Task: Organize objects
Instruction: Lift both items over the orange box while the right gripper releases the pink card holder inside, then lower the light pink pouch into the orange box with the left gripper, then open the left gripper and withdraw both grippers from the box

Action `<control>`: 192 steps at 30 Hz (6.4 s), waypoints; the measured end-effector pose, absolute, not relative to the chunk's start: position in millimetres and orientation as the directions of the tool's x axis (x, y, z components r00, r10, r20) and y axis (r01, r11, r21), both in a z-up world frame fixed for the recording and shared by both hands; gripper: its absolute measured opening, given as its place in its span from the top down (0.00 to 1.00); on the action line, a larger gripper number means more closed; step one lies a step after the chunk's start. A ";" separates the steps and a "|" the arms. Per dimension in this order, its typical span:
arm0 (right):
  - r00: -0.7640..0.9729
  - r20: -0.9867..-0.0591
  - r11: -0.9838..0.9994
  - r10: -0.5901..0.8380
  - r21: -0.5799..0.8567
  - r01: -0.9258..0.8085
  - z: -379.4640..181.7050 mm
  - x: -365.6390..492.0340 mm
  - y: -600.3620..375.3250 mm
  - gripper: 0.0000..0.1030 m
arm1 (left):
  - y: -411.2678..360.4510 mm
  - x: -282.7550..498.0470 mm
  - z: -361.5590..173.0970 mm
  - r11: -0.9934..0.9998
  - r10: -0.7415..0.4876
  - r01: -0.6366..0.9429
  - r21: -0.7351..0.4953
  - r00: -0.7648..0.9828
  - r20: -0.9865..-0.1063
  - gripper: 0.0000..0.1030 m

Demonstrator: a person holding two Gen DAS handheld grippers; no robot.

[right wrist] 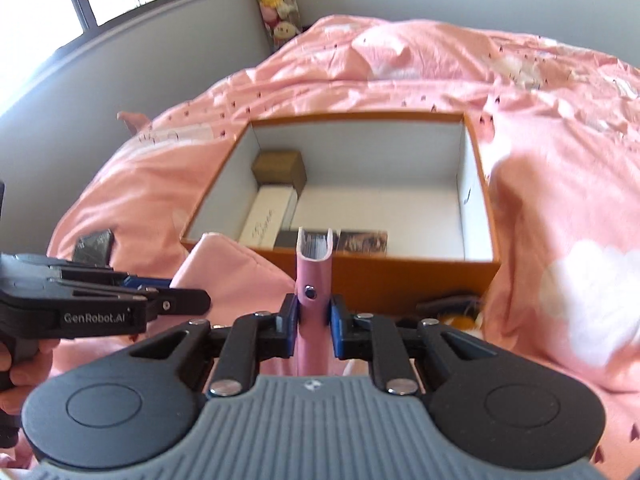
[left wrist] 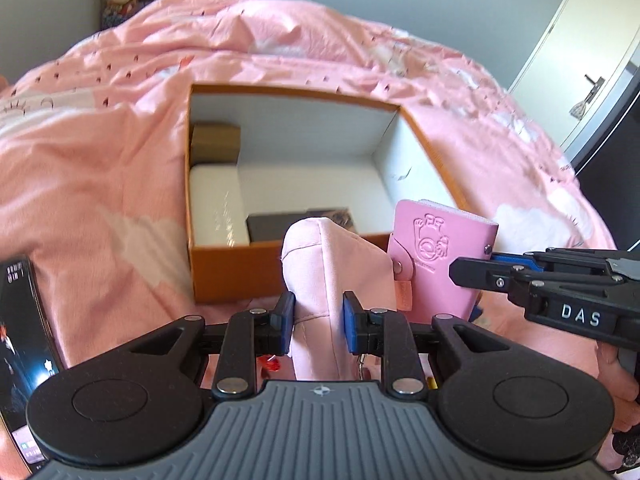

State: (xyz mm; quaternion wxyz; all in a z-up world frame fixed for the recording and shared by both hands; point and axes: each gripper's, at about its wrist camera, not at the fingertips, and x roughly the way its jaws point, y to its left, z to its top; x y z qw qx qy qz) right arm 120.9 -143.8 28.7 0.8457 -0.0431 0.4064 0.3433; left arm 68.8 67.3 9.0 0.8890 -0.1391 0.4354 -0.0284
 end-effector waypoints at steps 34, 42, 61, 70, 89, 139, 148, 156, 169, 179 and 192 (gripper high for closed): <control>0.284 -0.733 0.703 0.618 0.352 -0.618 9.8 319.3 -49.4 0.83 | 139.7 224.1 2.9 0.966 -0.028 -0.169 -0.193 0.677 -0.735 0.73; 0.087 -0.776 0.663 0.624 0.468 -0.584 -35.6 353.4 -21.8 0.83 | 151.0 232.4 -1.6 0.956 0.000 -0.215 -0.197 0.676 -0.737 0.73; 0.147 -0.882 0.727 0.448 0.264 -0.634 -77.2 357.9 11.1 0.63 | 147.1 241.3 -11.3 0.955 -0.022 -0.208 -0.212 0.663 -0.748 0.73; 0.107 -0.880 0.699 0.462 0.287 -0.655 -79.3 348.9 -0.9 0.81 | 142.0 241.5 -8.3 0.960 -0.041 -0.179 -0.215 0.671 -0.740 0.73; 0.228 -0.842 0.739 0.489 0.261 -0.621 -52.5 344.5 -43.8 0.93 | 125.4 256.2 -28.3 0.974 -0.082 -0.129 -0.189 0.573 -0.815 0.73; 0.149 -0.925 0.899 0.349 0.286 -0.332 -69.0 327.7 -85.1 0.55 | 79.7 264.3 -94.2 0.901 -0.391 -0.027 -0.432 0.381 -0.838 0.67; 0.238 -0.909 0.879 0.343 0.220 -0.423 -61.9 316.3 -80.5 0.71 | 63.0 245.1 -80.9 0.933 -0.315 -0.007 -0.359 0.461 -0.829 0.82; 0.321 -0.845 0.812 0.429 0.205 -0.546 -32.1 306.7 -57.5 0.75 | 86.0 227.2 -49.8 0.950 -0.202 -0.076 -0.302 0.586 -0.784 0.83; 0.319 -0.833 0.724 0.452 0.134 -0.676 -46.8 314.5 4.8 0.76 | 117.6 231.2 -66.5 0.935 -0.116 -0.202 -0.290 0.600 -0.792 0.84; 0.317 -0.856 0.689 0.409 0.061 -0.723 -60.6 313.9 11.0 0.76 | 115.3 226.3 -66.6 0.945 -0.112 -0.183 -0.272 0.602 -0.791 0.84; 0.385 -0.823 0.733 0.418 0.055 -0.678 -40.0 307.7 -0.8 0.54 | 111.9 211.8 -46.2 0.943 -0.086 -0.196 -0.267 0.633 -0.769 0.69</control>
